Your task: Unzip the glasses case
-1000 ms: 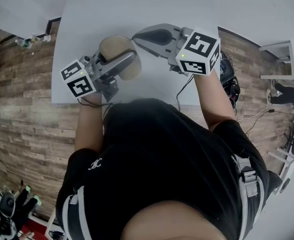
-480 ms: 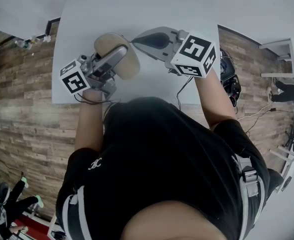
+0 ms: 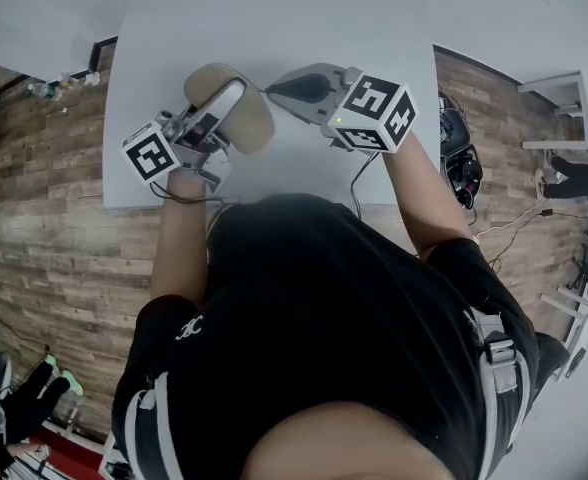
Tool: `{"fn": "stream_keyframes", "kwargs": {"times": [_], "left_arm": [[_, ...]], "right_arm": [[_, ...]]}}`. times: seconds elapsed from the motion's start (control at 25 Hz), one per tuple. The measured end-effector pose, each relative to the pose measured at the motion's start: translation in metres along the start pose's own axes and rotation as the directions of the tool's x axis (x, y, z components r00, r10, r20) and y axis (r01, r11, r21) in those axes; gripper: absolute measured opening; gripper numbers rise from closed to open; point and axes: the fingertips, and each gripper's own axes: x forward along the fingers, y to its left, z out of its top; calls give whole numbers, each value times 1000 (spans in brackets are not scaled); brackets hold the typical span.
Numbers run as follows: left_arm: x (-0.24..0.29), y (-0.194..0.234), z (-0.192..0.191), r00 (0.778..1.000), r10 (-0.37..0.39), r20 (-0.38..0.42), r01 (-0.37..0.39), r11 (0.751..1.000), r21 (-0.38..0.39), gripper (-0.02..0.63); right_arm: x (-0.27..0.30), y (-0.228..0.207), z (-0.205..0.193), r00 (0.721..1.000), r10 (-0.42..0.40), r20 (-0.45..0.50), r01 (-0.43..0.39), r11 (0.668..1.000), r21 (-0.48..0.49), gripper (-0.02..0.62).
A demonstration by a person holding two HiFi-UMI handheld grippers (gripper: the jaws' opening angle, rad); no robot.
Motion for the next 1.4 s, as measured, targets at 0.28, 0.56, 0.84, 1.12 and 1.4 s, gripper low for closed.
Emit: {"fn": "stream_keyframes", "kwargs": {"times": [0.28, 0.56, 0.84, 1.12, 1.4], "left_arm": [[2, 13, 11, 999, 30, 30, -28, 999, -39, 293], [-4, 16, 20, 996, 24, 84, -17, 997, -81, 293], [-6, 18, 19, 994, 41, 102, -30, 994, -107, 293], [-13, 25, 31, 987, 55, 152, -36, 992, -124, 293], [-17, 29, 36, 980, 59, 191, -30, 988, -151, 293]], "right_arm": [[7, -11, -6, 1000, 7, -21, -5, 998, 64, 17], [9, -6, -12, 999, 22, -42, -19, 996, 88, 17], [9, -4, -17, 998, 21, -55, -16, 996, 92, 17], [12, -3, -25, 996, 25, -83, -18, 996, 91, 15], [13, 1, -30, 995, 14, -98, -7, 998, 64, 14]]}}
